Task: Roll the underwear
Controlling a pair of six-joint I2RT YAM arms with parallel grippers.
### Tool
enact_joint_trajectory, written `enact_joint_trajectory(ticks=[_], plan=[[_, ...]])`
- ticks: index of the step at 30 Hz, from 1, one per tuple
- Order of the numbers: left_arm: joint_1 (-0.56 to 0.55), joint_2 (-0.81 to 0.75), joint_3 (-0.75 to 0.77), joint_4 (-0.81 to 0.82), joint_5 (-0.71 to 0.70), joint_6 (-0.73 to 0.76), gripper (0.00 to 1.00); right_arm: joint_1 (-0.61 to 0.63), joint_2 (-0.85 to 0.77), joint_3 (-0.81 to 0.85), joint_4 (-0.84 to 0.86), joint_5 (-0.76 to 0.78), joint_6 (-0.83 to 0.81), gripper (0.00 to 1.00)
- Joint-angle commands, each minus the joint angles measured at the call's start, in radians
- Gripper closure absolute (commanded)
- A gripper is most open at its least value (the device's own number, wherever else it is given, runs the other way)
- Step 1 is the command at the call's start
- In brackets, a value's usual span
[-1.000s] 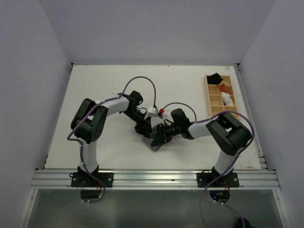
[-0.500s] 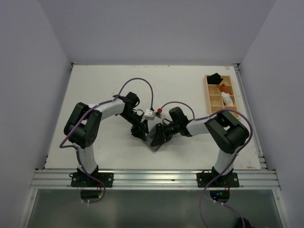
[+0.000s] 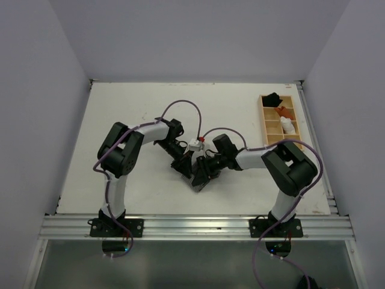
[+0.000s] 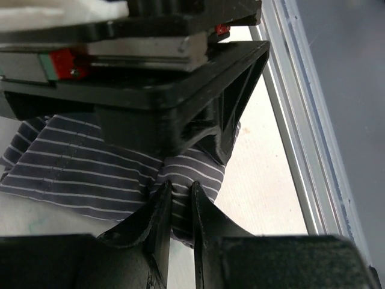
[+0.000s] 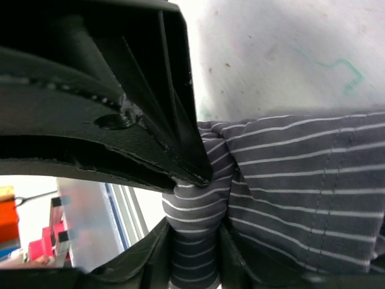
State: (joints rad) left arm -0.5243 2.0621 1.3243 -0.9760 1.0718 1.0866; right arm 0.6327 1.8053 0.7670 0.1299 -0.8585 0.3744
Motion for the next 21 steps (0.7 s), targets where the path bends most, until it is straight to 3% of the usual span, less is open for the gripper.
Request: enact_joint_trajectory(ticks=[1,9,15,21], plan=[[-0.014,0.044,0.041,-0.061,0.043,0.119,0.90,0.002,-0.046,-0.005,-0.162,0.180,-0.068,0.59],[-0.036,0.078,0.067,-0.090,0.019,0.098,0.91,0.004,-0.279,-0.072,-0.226,0.482,-0.008,0.45],[-0.059,0.144,0.125,-0.133,0.023,0.091,0.90,0.002,-0.507,-0.139,-0.275,0.671,0.046,0.38],[-0.085,0.243,0.219,-0.207,0.023,0.084,0.90,0.012,-0.705,-0.140,-0.367,0.823,-0.008,0.37]])
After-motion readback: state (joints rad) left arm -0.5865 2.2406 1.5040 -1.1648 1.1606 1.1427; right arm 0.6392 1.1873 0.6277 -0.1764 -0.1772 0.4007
